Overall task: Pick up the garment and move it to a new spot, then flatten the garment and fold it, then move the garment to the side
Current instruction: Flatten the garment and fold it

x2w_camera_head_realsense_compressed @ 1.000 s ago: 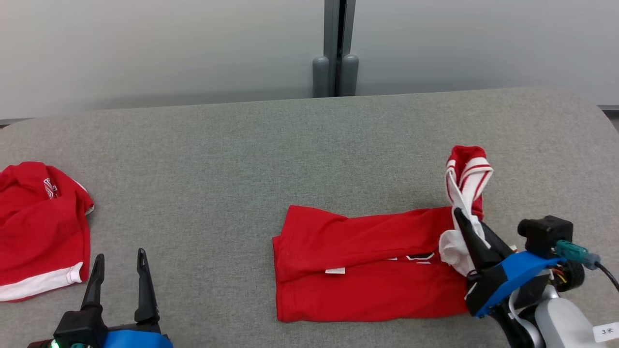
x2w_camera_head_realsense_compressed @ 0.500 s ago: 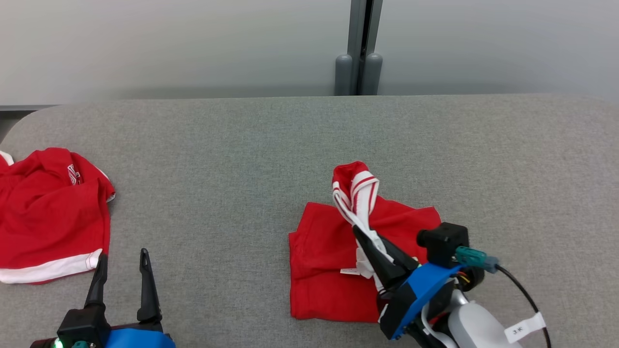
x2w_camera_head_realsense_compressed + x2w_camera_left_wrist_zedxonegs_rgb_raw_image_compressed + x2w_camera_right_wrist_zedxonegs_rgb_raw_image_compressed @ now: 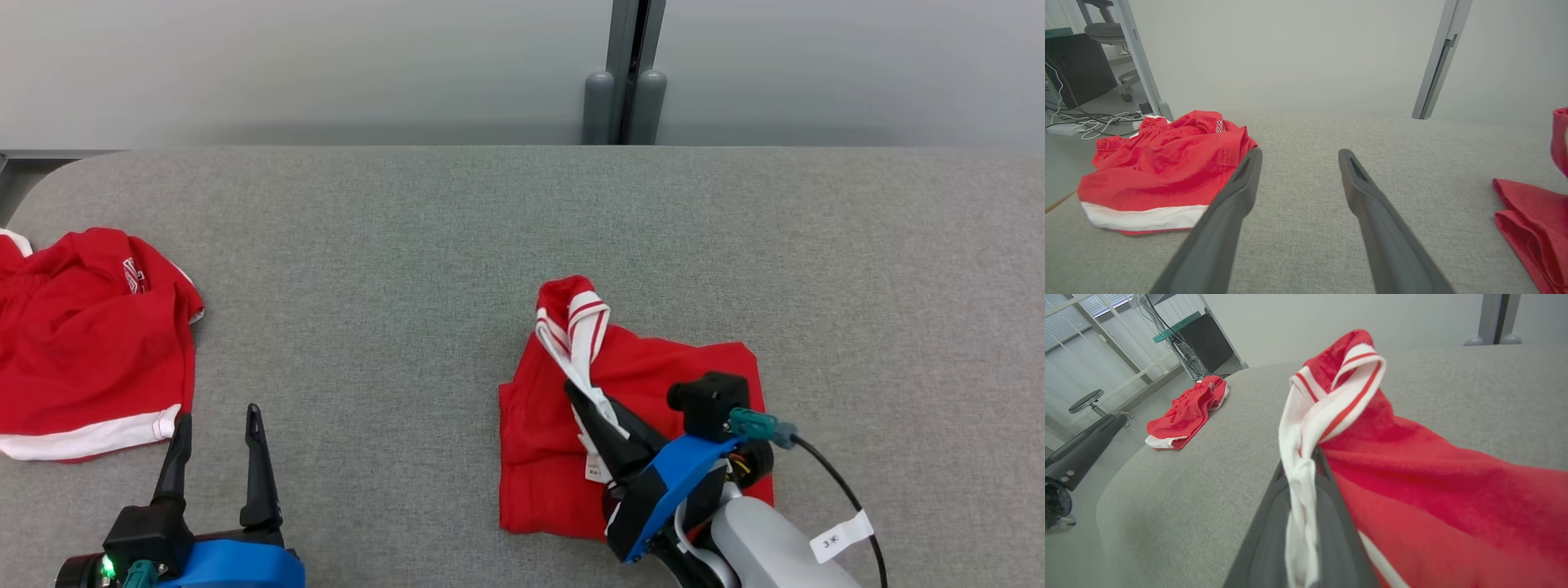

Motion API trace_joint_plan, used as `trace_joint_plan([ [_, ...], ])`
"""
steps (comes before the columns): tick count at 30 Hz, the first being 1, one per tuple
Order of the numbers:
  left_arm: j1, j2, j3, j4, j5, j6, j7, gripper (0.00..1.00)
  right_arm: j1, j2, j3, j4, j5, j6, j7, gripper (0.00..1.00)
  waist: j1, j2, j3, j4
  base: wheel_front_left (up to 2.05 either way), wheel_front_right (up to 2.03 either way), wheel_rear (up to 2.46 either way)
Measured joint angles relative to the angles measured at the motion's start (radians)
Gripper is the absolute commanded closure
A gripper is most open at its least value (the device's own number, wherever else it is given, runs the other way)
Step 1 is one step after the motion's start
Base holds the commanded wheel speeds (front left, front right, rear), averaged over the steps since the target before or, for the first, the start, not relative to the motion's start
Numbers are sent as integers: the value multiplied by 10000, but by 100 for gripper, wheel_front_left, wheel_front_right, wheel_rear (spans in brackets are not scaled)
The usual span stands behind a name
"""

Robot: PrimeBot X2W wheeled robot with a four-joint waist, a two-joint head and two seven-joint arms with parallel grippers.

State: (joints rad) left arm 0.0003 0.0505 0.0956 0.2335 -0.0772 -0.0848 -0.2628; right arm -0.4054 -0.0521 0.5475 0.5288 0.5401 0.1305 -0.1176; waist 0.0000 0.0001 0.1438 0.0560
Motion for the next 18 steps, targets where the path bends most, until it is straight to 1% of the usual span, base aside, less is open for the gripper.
trace_joint_plan([
  [1, -5, 2, -2, 13, -12, 2, 0, 0, -68, 2, 169, 111, 140, 0, -81, 82, 0, 0, 4, 0, 0, 0, 0],
  [2, -18, 2, -25, 25, -15, 2, 0, 0, -109, 4, 322, 228, 267, 0, -173, 0, 0, 0, 3, 0, 0, 0, 0],
  [6, -35, 0, -102, 52, -23, 4, 0, 0, -350, 17, 855, 458, 721, 0, -625, 0, 0, 0, -33, -28, 0, 0, 0],
  [9, -35, 2, -123, 44, -23, 44, 0, 0, -553, 25, 880, 564, 715, 0, -976, 0, 0, 0, -98, -99, 0, 0, 0],
  [13, -33, 2, -125, 12, -23, 44, 0, 0, -726, -54, 188, 558, 259, 0, -1317, 0, 0, 0, -179, -240, 0, 0, 0],
  [16, -31, 2, -132, -42, -21, 36, 0, 0, -720, -383, -633, 242, -278, 0, -1411, 0, 0, 0, -252, -331, 0, 0, 0],
  [18, -22, 2, -138, -79, -17, 35, 0, 0, -528, -616, -1329, -176, -669, 0, -1436, 0, 0, 0, -301, -394, 0, 0, 0],
])
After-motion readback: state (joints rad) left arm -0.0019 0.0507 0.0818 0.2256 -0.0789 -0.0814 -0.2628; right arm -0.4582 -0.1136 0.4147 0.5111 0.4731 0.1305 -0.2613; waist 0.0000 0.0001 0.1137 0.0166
